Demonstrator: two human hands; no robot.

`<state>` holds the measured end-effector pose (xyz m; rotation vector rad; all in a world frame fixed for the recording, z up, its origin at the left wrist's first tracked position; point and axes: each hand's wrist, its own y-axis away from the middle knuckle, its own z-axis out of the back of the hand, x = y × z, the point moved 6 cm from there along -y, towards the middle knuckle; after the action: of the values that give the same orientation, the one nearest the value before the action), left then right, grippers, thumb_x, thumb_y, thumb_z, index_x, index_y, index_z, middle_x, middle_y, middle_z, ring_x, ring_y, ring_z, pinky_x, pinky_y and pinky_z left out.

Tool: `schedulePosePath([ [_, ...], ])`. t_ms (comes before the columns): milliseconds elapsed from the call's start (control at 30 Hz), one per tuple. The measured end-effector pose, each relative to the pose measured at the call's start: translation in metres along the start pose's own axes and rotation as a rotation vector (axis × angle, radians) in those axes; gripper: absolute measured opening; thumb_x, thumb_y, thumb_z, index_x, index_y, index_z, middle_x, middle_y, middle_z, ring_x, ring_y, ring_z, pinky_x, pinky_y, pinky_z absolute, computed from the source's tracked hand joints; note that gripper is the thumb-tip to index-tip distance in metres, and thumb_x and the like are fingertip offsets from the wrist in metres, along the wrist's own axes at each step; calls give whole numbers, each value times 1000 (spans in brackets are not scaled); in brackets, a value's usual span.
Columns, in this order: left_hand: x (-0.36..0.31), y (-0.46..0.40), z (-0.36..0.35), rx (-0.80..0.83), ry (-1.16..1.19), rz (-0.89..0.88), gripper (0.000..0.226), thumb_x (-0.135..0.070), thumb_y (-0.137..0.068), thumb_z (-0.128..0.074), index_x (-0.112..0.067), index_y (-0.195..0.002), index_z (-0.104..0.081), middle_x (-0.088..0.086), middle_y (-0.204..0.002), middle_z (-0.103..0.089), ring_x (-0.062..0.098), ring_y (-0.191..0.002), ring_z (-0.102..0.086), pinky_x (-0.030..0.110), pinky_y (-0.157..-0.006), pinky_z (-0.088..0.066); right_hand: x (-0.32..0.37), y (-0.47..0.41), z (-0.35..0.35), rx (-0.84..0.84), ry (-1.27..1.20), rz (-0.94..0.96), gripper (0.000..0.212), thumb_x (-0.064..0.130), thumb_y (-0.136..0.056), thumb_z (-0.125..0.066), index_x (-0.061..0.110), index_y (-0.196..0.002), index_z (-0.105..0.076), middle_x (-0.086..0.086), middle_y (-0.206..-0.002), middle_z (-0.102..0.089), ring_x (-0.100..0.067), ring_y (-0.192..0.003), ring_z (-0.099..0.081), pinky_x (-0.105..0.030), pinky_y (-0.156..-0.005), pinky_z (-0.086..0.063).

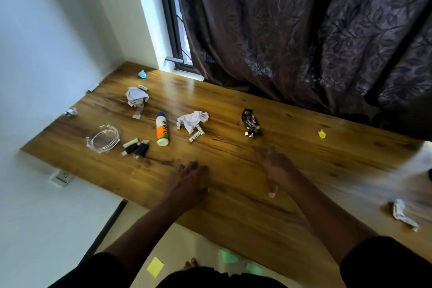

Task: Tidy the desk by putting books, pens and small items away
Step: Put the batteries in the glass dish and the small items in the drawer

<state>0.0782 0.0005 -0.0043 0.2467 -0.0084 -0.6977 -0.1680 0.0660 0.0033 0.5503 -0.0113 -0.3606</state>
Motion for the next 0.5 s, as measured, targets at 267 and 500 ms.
schedulePosePath([
  [267,3,-4,-4,-5,-25,-32,68,-68,-93,-52,-36,-151,-34,3,-159,-37,26,-122,-53,37,-85,-51,5,-3,0,82,85,30,135,20,-54,-101,24,-158,-15,-23,-159,-17,-45,-135,-46,-50,-97,-55],
  [500,21,0,-3,-22,99,-112,74,-63,-96,-52,-28,-158,-32,0,-164,-35,22,-133,-50,35,-98,-43,60,-27,34,-30,-148,139,67,53,-87,-74,26,-143,-49,-5,-147,-53,-28,-127,-56,-39,-98,-52],
])
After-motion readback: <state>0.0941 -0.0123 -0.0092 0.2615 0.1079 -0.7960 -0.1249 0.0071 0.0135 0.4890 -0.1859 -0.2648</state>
